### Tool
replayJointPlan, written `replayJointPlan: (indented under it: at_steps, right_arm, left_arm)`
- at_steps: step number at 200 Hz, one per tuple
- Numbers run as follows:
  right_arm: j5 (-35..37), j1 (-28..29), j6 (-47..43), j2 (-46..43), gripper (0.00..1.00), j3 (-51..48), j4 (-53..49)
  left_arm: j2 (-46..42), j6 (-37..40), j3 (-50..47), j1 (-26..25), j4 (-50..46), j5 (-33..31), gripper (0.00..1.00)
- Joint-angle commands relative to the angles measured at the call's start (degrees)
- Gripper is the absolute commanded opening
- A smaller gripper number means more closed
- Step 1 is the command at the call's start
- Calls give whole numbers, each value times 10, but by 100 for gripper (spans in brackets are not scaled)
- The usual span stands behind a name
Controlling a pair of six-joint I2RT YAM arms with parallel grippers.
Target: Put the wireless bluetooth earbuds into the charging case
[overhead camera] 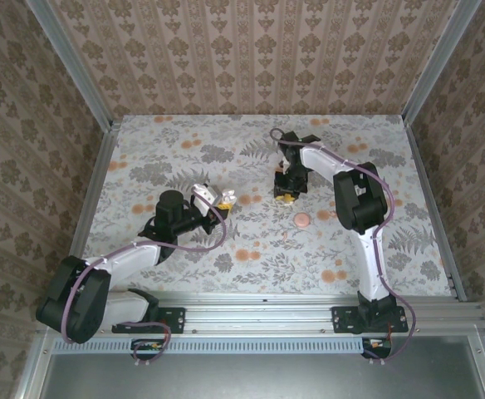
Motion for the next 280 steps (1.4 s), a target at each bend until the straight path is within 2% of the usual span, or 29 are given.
replayJointPlan:
  at_steps: [1,106,136,158,184,205,280]
  right_arm:
    - [5,5,-22,-4,26,-16,-42]
    - [15,26,-33,-76,27,-62,-48]
    - [44,19,32,-127,27,-72,-40]
    - [73,7,111,-160,27,-97,-45]
    - [62,-3,180,-187,30,-144,-4]
    - [57,-8,201,-175,31,-157,12]
    - [50,-7,190,-112,32,-136,24]
  left_arm:
    - [-10,7,7,2,8,14,10]
    - [-12,7,8,-4,8,13,10]
    - [-10,8,9,-5,8,12,10]
    - [-13,12,9,-5,5,7,10]
    - [-18,14,8,-4,3,-1,10]
    - [-17,13,10,-4,3,2,10]
    - [-21,17,8,-4,1,-5,10]
